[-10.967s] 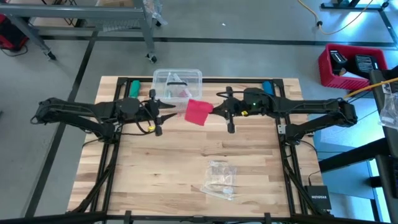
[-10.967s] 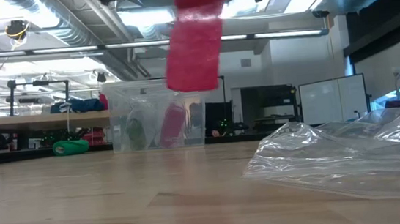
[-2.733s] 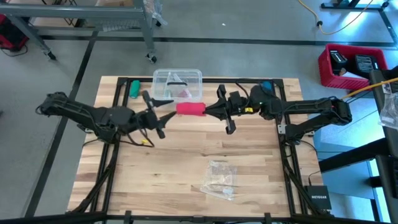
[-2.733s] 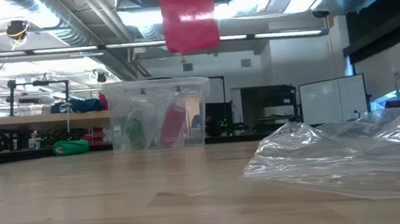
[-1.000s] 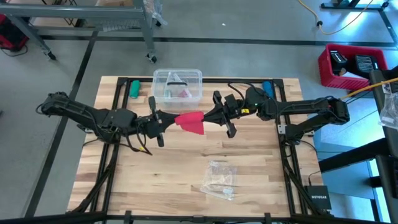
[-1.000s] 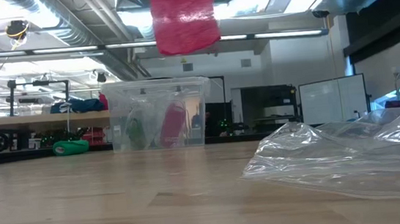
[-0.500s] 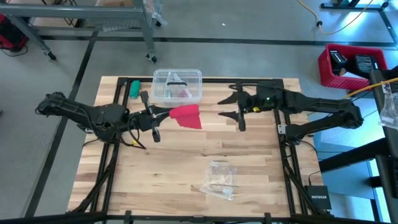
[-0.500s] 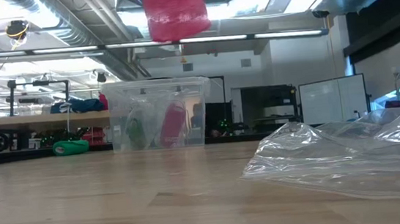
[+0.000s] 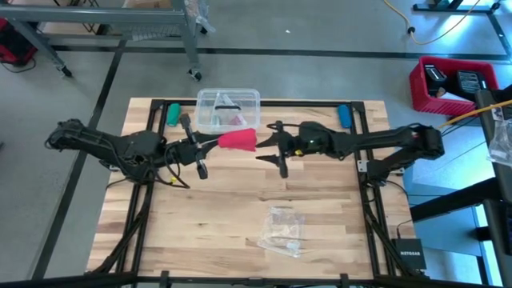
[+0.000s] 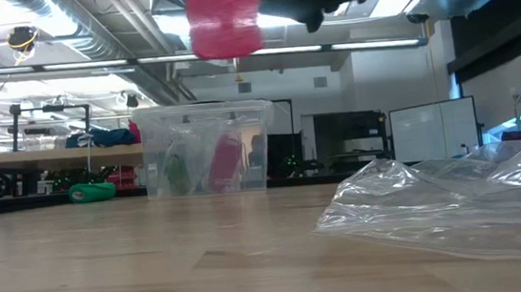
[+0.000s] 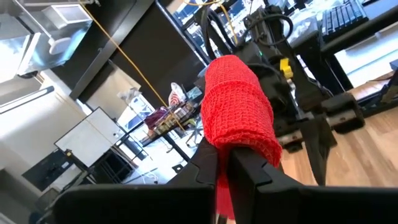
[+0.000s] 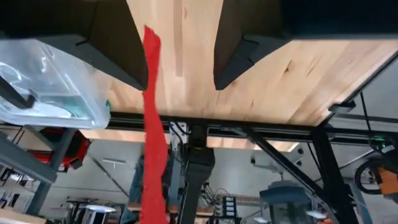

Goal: Roll bandage
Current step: Roll the red bandage

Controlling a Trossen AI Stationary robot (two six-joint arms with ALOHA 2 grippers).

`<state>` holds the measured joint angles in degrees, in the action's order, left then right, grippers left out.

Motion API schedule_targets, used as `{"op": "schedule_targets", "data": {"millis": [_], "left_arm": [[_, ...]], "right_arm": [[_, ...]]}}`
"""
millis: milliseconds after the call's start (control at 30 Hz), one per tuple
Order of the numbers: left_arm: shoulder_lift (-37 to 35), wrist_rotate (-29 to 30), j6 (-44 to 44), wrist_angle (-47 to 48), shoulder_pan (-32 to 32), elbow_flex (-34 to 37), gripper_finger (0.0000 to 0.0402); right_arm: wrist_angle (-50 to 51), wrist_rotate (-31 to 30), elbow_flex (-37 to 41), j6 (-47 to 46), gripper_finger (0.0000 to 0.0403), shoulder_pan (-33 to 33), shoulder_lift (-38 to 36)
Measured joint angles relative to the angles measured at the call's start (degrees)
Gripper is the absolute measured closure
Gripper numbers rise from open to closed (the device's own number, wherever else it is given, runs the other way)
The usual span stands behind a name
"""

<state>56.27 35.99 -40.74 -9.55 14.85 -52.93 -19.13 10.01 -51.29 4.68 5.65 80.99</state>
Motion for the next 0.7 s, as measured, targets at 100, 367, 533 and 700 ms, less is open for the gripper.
{"op": "schedule_targets", "data": {"millis": [100,367,533,700], "left_arm": [[0.0,0.0,0.1,0.0,0.0,0.0,0.0391],[0.0,0.0,-0.1,0.0,0.0,0.0,0.0388],[0.0,0.0,-0.1,-0.2,0.0,0.0,0.0387],[0.0,0.0,-0.1,-0.5,0.0,0.0,0.0387]], "right_arm": [[-1.1,-2.7,-0.4,0.3,0.0221,0.0,1.8],[-1.4,-5.1,-0.6,1.4,0.0221,0.0,2.1],[-1.6,-4.9,-0.6,1.3,0.0221,0.0,2.2],[-6.8,-2.3,-0.7,1.6,0.0229,-0.4,4.0]]}}
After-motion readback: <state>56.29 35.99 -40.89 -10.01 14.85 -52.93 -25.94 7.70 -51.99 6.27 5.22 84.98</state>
